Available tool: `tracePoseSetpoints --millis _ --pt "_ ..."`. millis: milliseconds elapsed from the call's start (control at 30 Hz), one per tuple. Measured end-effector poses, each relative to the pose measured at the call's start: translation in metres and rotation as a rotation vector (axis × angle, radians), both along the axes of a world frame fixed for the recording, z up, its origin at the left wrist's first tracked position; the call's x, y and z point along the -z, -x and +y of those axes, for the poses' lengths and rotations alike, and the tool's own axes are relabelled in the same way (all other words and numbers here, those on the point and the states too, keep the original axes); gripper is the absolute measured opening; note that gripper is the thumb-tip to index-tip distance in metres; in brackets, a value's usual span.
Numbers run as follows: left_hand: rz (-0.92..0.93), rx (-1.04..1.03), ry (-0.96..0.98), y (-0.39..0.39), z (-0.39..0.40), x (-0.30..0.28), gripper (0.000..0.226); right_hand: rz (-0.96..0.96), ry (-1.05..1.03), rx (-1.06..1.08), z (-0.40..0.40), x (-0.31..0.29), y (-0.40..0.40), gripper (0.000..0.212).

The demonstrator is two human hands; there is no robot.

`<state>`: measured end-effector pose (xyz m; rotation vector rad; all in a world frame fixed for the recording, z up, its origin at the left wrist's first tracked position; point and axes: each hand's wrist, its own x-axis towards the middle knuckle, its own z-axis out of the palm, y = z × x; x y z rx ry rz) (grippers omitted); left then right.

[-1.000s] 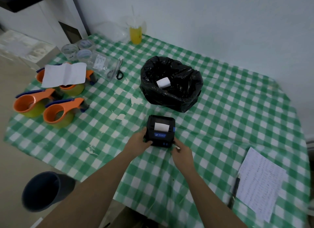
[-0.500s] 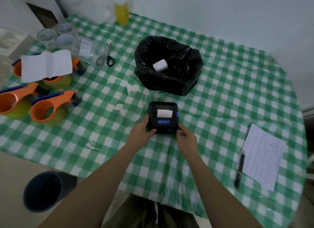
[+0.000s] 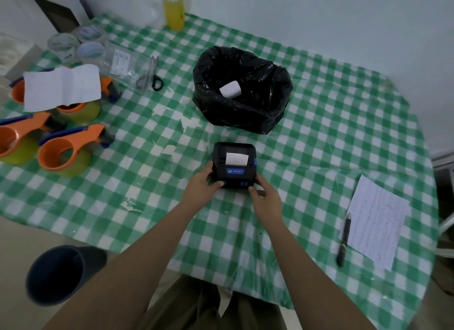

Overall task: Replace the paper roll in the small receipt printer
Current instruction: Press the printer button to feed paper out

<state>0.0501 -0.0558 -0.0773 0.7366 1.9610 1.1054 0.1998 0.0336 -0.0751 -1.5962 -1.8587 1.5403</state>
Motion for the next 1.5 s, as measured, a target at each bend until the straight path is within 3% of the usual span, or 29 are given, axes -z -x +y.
tracePoseSetpoints --millis 233,1500 --pt "-0.080 -0.088 0.044 -0.002 -0.008 -0.005 0.053 0.014 0.013 0.006 0.000 -0.007 -0.001 0.045" --pt "0.026 -0.121 0.068 -0.005 -0.008 -0.005 0.047 -0.020 -0.029 0.037 0.007 -0.010 0.008 0.032"
